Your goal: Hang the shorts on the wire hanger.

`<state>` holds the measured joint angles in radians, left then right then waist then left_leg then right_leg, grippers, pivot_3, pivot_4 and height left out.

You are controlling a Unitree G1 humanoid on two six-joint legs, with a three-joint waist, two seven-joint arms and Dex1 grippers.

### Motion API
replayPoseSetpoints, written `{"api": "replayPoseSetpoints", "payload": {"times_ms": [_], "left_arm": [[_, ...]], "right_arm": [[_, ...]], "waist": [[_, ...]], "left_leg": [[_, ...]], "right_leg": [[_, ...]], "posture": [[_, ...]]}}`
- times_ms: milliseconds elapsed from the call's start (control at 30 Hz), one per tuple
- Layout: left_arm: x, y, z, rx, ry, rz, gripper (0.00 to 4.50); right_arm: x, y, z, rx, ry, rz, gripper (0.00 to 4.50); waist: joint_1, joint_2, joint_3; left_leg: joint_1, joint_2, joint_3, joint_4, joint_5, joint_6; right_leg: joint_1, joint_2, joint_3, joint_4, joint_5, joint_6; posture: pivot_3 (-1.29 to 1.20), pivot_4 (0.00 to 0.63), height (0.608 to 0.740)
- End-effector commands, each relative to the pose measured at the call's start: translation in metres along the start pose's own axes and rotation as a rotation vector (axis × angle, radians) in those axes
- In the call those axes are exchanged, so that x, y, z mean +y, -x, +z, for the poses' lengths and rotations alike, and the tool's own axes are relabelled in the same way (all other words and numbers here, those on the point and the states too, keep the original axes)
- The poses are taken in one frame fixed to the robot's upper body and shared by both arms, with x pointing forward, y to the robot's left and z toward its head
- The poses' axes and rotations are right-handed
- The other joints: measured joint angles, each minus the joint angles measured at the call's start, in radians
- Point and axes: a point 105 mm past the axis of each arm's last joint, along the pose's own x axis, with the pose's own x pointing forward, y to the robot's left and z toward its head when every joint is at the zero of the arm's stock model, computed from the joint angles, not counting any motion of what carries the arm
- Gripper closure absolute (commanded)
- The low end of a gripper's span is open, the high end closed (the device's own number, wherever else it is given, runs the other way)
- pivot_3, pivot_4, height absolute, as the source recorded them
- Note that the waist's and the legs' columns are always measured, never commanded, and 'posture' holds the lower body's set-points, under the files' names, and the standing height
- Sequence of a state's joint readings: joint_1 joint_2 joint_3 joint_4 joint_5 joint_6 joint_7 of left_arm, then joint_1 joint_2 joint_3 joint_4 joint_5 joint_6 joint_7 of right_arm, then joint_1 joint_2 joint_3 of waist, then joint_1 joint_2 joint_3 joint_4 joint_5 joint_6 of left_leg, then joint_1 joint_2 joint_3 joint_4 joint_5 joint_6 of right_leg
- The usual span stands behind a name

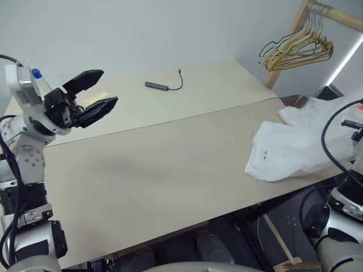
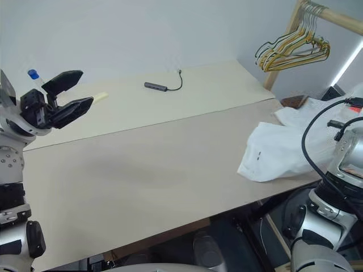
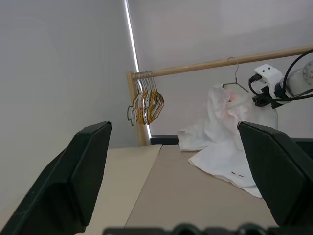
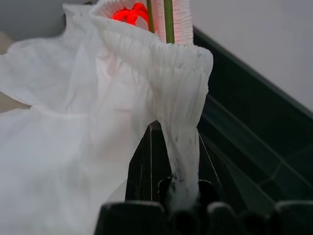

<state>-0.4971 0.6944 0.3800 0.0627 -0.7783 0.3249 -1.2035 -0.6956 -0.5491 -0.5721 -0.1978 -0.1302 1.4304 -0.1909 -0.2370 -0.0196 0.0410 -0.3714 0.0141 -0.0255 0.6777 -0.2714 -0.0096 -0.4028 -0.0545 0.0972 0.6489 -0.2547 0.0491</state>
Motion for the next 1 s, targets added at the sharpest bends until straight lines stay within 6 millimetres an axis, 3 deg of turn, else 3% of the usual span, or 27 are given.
{"api": "replayPoseSetpoints", "payload": {"times_ms": [33,200,533,767,1000], "left_arm": [[-0.007,-0.004,0.004,-0.007,-0.031,-0.025,0.03],[-0.011,-0.004,0.002,0.024,-0.026,-0.032,0.03],[-0.021,0.004,-0.002,0.076,0.001,-0.046,0.03],[-0.023,0.007,-0.002,0.108,0.010,-0.052,0.03],[-0.029,0.001,0.000,0.057,0.034,-0.112,0.03]], "right_arm": [[-0.012,0.003,0.032,-0.129,-0.108,-0.081,4.50],[-0.007,-0.010,0.044,-0.115,-0.190,-0.059,4.50],[-0.012,-0.036,0.043,0.036,-0.377,-0.046,4.50],[-0.024,-0.049,0.040,0.059,-0.375,-0.104,4.50],[-0.014,-0.052,0.029,0.113,-0.362,-0.101,4.50]], "waist": [[-0.003,0.000,0.000],[-0.001,0.000,0.000],[0.002,0.001,0.001],[-0.001,0.002,0.001],[-0.004,0.002,0.001]], "left_leg": [[0.000,0.000,0.000,0.000,0.000,0.000],[0.001,0.000,0.000,-0.001,0.000,0.000],[0.001,0.000,0.000,-0.002,0.000,0.000],[0.001,0.000,0.001,-0.002,0.000,0.000],[0.002,0.000,0.001,-0.002,0.000,0.000]], "right_leg": [[0.000,0.000,0.000,0.000,0.000,0.000],[0.000,0.000,0.000,0.000,0.000,0.000],[0.001,0.000,0.000,-0.001,0.000,0.000],[0.001,0.000,0.001,-0.001,0.000,0.000],[0.002,0.000,0.001,-0.002,0.000,0.000]], "posture": [[-0.17,0.000,0.740],[-0.16,0.000,0.740],[-0.17,0.000,0.740],[-0.18,0.000,0.740],[-0.20,0.000,0.740]]}}
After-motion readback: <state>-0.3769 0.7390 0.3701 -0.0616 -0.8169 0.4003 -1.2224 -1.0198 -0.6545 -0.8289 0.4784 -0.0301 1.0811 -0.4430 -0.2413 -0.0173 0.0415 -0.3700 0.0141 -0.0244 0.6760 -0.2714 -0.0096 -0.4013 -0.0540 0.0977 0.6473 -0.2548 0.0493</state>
